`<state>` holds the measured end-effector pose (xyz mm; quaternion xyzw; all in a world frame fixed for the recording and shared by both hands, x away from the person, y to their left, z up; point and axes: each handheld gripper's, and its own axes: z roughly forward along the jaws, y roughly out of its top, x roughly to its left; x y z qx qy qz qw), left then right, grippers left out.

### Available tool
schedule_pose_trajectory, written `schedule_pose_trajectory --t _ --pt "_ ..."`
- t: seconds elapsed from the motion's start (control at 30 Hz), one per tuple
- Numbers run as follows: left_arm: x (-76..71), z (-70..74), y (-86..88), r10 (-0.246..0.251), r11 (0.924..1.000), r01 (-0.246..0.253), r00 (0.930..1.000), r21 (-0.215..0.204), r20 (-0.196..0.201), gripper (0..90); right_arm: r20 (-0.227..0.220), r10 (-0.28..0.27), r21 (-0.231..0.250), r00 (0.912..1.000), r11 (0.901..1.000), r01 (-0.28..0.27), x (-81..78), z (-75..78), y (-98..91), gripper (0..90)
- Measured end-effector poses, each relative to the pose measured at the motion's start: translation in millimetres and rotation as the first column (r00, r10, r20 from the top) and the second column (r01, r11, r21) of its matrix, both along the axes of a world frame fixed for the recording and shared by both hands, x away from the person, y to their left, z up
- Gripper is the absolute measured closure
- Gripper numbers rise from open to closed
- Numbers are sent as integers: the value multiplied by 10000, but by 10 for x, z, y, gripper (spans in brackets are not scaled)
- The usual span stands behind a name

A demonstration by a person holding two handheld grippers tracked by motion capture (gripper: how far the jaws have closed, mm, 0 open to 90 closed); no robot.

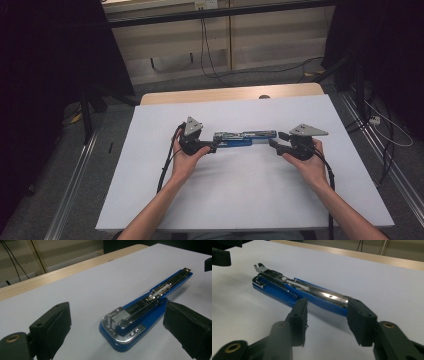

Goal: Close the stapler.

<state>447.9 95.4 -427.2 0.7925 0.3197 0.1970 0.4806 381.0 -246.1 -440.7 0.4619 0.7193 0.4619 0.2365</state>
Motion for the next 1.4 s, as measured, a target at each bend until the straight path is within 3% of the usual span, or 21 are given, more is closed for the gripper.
schedule_pose_trajectory --t 0.07,0.17,0.27,0.37,0.47,0.6,0.7,0.77,0.93,1.17,1.4 --pt "3 -27 1 -111 9997 114 9999 236 -115 79 81 -72 -171 9999 9998 73 -9 -3 6 615" --pt "6 -56 2 -108 9989 122 9995 457 -306 69 198 -137 -38 9997 9999 137 -24 14 2 719" --pt "10 -63 -3 -93 9989 106 9995 456 -294 63 74 -43 12 10000 10000 42 -40 -9 -17 833" --pt "12 -63 -9 -145 9997 153 9992 212 -371 49 -56 81 -72 10000 9999 -81 -39 -36 -20 894" --pt "2 -64 -33 -171 9987 183 9996 481 -238 71 -145 193 -221 9997 9996 -197 -31 -49 -9 900" --pt "-4 -54 -32 -163 9989 175 9995 425 -280 203 -271 185 -481 9995 9986 -198 -14 -77 2 900" --pt "-10 -58 -53 -311 9991 323 9987 289 -403 348 -331 168 -403 9993 9990 -181 -8 -85 14 900" --pt "-13 -65 -72 -326 9988 342 9984 350 -453 398 -306 273 -448 9992 9986 -286 -7 -84 28 900" --pt "-31 -69 -88 -579 9977 598 9967 313 -574 636 -382 273 -548 9989 9981 -294 -3 -90 26 900" --pt "-51 -88 -124 -777 9946 808 9958 649 -484 900 -619 200 -693 9979 9973 -243 23 -104 -18 900" --pt "-55 -111 -176 -833 9919 892 9943 906 -664 900 -658 161 -860 9977 9961 -217 46 -109 -13 900"
